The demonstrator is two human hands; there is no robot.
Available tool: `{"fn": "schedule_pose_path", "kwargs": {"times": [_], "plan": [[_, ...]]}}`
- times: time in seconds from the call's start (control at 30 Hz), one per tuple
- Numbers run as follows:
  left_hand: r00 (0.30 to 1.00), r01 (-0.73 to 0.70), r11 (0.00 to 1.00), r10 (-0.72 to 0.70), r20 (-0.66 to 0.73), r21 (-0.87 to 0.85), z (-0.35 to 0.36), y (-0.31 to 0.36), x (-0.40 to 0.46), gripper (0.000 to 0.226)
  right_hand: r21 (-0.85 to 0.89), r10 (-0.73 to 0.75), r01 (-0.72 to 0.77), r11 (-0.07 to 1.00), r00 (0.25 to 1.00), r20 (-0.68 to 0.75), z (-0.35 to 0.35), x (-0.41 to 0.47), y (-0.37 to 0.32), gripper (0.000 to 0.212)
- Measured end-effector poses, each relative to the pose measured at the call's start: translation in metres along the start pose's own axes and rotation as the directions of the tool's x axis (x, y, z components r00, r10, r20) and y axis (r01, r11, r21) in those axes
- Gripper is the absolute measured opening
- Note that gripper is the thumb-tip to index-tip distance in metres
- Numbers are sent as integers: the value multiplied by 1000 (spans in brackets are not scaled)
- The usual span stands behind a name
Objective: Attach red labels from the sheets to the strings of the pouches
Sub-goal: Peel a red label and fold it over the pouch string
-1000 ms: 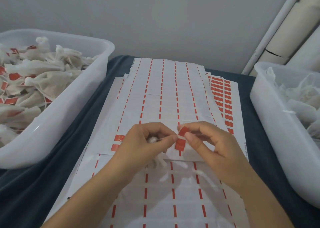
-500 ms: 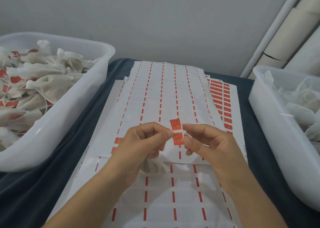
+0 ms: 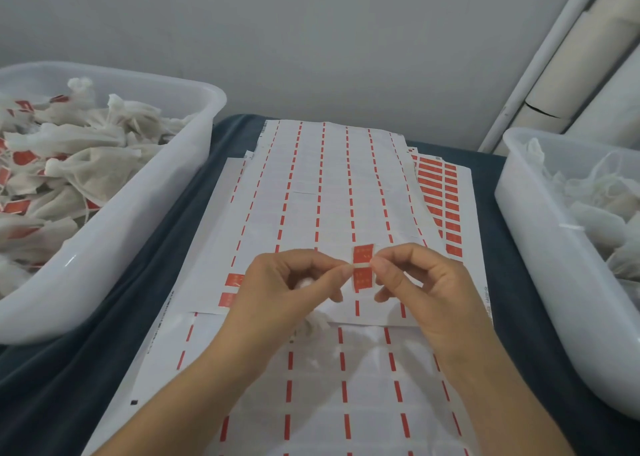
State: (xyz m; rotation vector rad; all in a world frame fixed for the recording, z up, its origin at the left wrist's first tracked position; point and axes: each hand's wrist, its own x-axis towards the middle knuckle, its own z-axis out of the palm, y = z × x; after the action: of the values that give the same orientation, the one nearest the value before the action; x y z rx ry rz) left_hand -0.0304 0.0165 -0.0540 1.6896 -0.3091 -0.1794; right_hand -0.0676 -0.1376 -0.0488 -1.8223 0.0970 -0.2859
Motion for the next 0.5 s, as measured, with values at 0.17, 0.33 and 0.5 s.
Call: {"fn": "schedule_pose_path", "kwargs": {"times": [0.17,0.33,0.5], "plan": [[857,-426,719,515,-10,549,3,-9,-1,34,8,61,-61,998,998,-23,-4,0,1,18],[672,-598,413,726,148,687,4,-17,-3,43,-70,7,-6,998,1000,15,-2,-1,-2,10],[733,-577,590,679,40,565,4,-17,-2,35,-188,-114,117,975,993,22,-3,-1,0,5]]}}
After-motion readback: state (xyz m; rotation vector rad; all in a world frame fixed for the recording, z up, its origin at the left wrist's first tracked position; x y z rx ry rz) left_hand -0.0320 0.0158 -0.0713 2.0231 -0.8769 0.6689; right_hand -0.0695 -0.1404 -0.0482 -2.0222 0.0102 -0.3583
